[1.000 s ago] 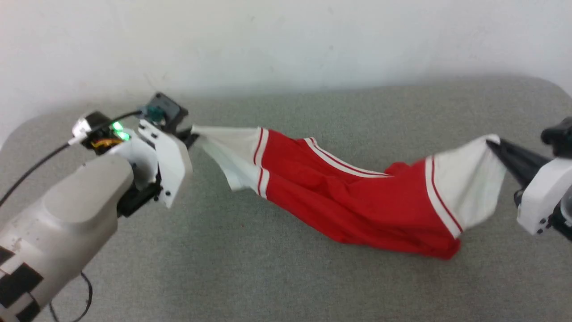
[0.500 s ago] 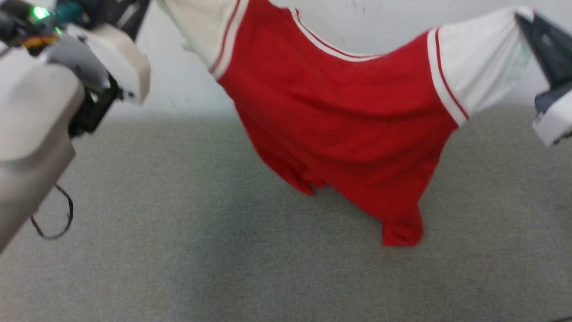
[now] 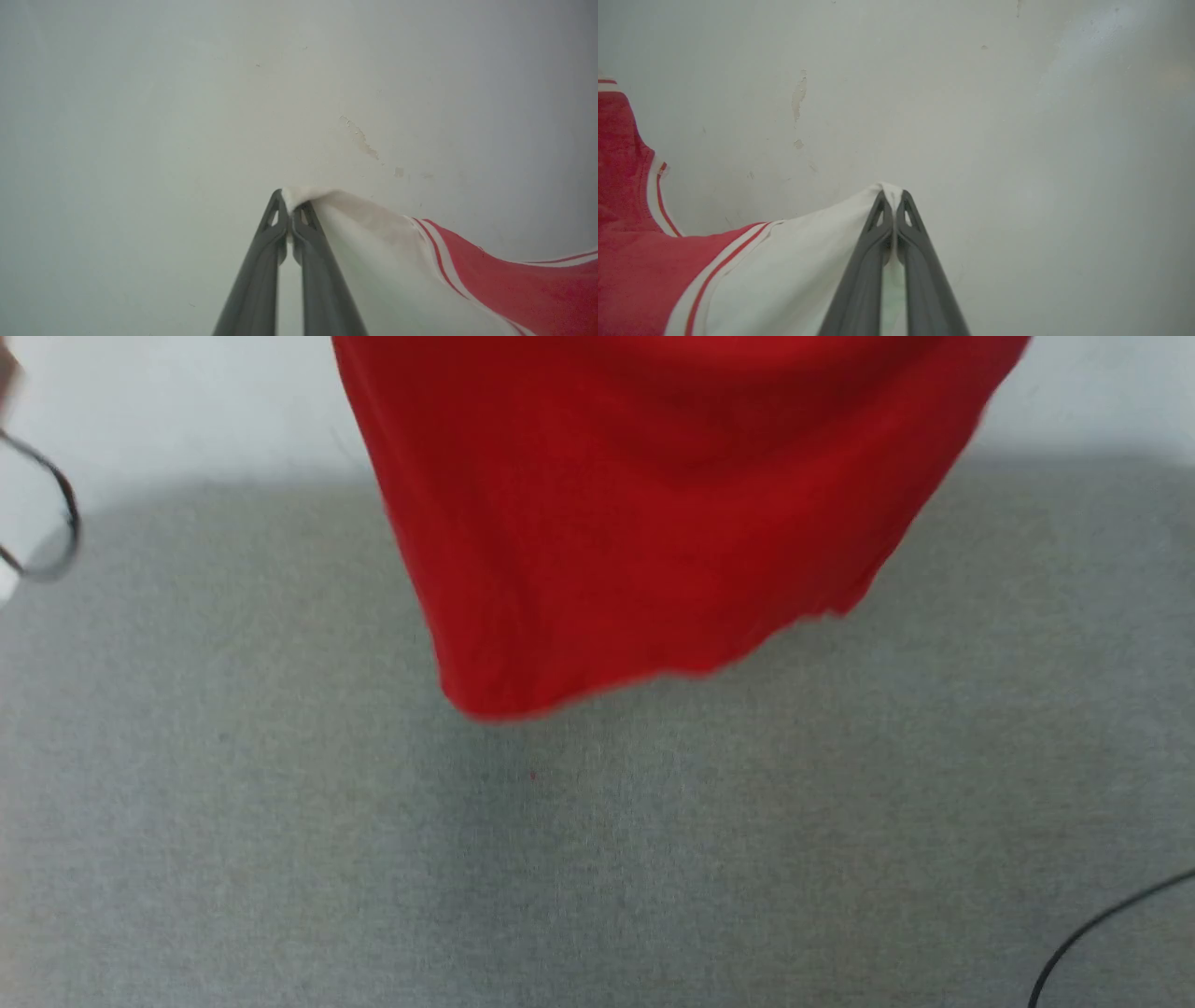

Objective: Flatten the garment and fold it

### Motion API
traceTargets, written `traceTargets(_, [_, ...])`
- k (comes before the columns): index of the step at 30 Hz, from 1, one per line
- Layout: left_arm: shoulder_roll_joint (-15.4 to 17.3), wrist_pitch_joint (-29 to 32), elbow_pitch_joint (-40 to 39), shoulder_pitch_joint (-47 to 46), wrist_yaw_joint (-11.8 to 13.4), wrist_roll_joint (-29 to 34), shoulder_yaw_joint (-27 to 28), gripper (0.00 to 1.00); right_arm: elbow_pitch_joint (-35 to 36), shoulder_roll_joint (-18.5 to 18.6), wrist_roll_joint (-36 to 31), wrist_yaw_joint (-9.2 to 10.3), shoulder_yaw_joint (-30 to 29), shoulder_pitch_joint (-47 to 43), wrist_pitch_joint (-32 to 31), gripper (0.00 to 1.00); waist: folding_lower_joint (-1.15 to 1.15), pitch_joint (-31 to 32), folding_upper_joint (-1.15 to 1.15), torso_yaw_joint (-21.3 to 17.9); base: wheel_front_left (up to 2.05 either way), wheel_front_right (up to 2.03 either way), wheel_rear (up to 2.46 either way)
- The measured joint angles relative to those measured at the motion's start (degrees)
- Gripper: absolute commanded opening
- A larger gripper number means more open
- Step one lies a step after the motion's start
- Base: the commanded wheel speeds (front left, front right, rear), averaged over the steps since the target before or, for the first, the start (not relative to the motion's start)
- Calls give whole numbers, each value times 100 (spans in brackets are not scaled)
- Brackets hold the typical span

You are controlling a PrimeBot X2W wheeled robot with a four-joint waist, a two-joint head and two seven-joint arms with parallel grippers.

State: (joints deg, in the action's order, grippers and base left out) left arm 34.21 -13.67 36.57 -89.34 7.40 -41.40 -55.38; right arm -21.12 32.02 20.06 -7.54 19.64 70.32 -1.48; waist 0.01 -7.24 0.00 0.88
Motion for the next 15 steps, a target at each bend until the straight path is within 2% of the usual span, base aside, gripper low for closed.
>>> traceTargets(8, [-58,-99,321,-973,41,343,278,0,-806,92,-439,0,123,1579,57,0,1,-827,0,67,0,0,0])
traceTargets(15, [-97,-105,313,-1380,148,383,679,0,-1370,258,-601,0,256,2637,249,0,1,-1519,0,155,0,0,0])
